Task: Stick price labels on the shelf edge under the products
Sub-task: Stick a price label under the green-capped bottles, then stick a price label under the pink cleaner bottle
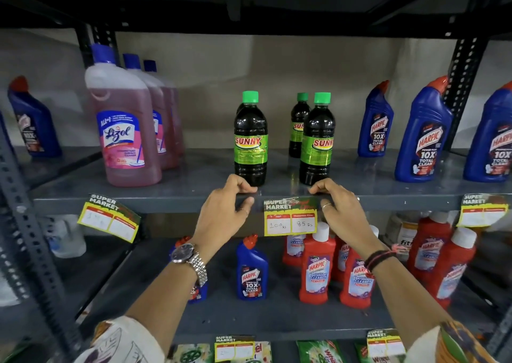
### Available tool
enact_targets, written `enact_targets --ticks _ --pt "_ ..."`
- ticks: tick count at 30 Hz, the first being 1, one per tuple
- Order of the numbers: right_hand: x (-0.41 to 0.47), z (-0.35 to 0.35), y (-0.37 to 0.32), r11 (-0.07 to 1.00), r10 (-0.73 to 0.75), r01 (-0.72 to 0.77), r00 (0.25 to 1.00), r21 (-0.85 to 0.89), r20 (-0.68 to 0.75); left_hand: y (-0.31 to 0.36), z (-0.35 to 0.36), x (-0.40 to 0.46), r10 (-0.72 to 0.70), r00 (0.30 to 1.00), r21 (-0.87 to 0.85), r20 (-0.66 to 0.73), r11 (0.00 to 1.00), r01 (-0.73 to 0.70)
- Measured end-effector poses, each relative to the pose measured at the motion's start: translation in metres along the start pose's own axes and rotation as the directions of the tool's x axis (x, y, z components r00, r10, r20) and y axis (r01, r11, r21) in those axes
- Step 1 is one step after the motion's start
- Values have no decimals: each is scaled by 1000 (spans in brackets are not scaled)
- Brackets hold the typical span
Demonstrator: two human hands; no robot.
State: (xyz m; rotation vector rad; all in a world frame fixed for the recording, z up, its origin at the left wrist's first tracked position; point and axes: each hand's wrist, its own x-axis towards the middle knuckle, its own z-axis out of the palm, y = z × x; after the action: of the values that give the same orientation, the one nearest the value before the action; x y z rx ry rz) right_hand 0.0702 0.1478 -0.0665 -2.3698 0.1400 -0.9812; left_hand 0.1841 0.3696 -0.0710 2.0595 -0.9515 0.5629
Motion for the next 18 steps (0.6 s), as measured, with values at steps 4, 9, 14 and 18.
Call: enact_targets --ticks 4,9,14,18 --pt "-6 14 -22 1000 -18 16 998 -18 -67 -39 -47 -18 124 990 204 -71 973 -107" --pt "-6 74 -92 983 -183 184 983 -30 7 -98 -131 -39 149 973 471 -176 881 -50" --pt "-9 151 -169 969 -238 229 967 98 90 -143 -188 -45 28 994 414 -110 910 20" --pt "-9 197 -202 974 -220 225 968 -26 121 -167 -209 -40 40 999 301 -15 953 -34"
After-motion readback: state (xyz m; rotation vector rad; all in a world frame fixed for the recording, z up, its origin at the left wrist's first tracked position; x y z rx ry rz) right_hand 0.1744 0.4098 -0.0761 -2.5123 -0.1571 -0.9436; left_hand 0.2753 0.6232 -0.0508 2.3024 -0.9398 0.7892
